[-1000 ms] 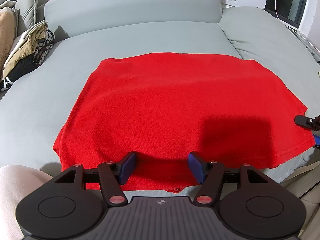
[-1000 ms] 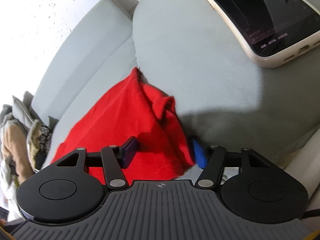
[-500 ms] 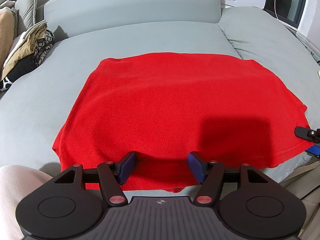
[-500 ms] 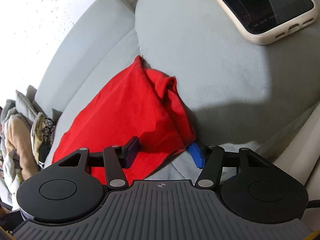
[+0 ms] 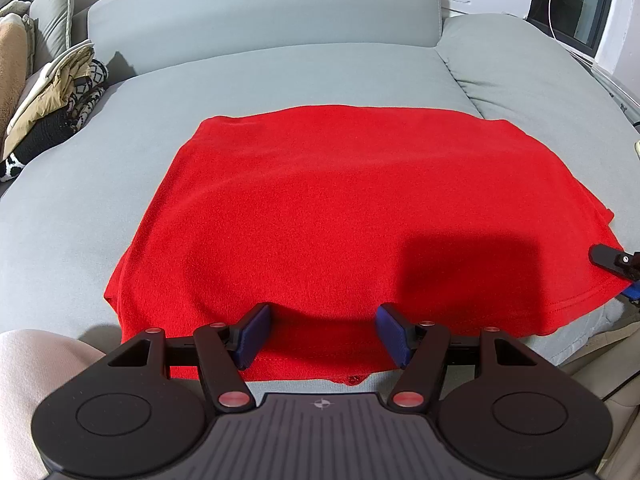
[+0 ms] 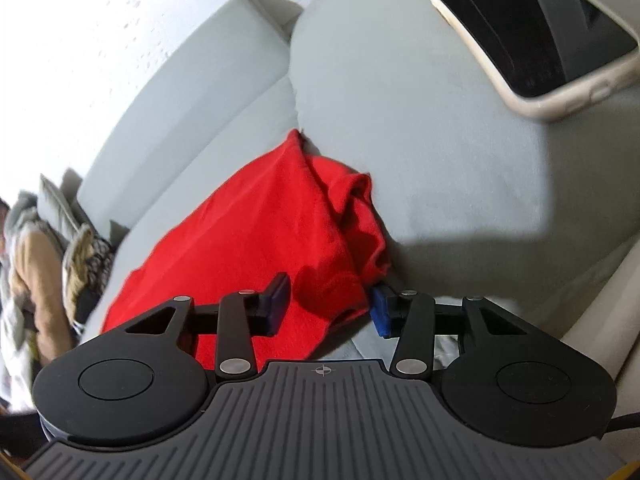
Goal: Fold clothes
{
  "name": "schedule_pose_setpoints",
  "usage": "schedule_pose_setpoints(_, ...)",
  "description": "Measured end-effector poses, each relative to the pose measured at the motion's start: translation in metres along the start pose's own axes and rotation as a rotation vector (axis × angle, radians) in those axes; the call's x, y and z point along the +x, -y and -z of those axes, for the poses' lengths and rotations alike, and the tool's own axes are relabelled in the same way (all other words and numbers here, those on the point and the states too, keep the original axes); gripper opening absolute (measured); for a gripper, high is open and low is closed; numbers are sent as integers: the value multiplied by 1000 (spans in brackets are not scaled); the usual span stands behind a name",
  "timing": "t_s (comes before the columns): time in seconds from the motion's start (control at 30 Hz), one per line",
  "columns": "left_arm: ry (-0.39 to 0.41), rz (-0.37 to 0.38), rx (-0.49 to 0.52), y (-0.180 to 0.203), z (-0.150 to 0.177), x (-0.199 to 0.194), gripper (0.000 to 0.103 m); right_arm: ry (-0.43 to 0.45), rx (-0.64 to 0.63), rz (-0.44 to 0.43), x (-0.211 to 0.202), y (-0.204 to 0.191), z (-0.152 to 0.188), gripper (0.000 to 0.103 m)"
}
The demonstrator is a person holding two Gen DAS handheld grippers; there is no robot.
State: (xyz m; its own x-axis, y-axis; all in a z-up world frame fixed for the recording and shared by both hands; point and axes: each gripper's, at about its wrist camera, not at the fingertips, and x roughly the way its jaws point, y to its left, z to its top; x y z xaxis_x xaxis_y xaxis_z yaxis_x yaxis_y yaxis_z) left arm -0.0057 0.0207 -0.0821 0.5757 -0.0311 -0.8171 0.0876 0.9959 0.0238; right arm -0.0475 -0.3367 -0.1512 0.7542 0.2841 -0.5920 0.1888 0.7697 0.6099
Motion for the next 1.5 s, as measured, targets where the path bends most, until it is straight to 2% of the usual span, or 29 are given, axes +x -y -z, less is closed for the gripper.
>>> schedule_pose_setpoints(0.17,2,0,-2,1,1,0,62,4,180,-96,5,18,-5,49)
schedule_pose_setpoints(0.3,3,1,-1,1,1,0,62,7,246,-169,7,24,-5,49)
schedule_pose_setpoints(0.53,2,1,0,0,1,0,62,60,239,-146,29,16,-10,52)
schedule_pose_setpoints(0.73,-1,8,1,-1,0,0,62,66,128,-107,41,0,-12,52)
schedule_pose_setpoints(0.77,-1,9,2,-1,0,1,62,63,109,-98,40,-3,-12,49)
schedule_pose_setpoints(0.83,-1,11,2,-1,0,1,62,61,73,-64,37,-5,-11,33)
schedule_pose_setpoints(0.87,0,12,3,-1,0,1,62,60,61,-53,36,-6,-11,28)
schedule_pose_setpoints(0.97,-1,14,5,-1,0,1,62,59,60,-52,34,-5,-13,23)
schedule_pose_setpoints(1.1,-7,16,10,-1,-1,1,62,59,20,-24,34,-14,-15,18)
schedule_pose_setpoints(1.3,-17,26,31,-1,-2,1,62,43,-96,110,31,-47,-22,17)
schedule_pose_setpoints(1.4,-20,30,41,-2,-2,1,62,51,-190,176,29,-69,-23,16)
schedule_pose_setpoints(1.5,-22,33,47,-2,-2,0,62,63,-297,207,29,-96,-21,15)
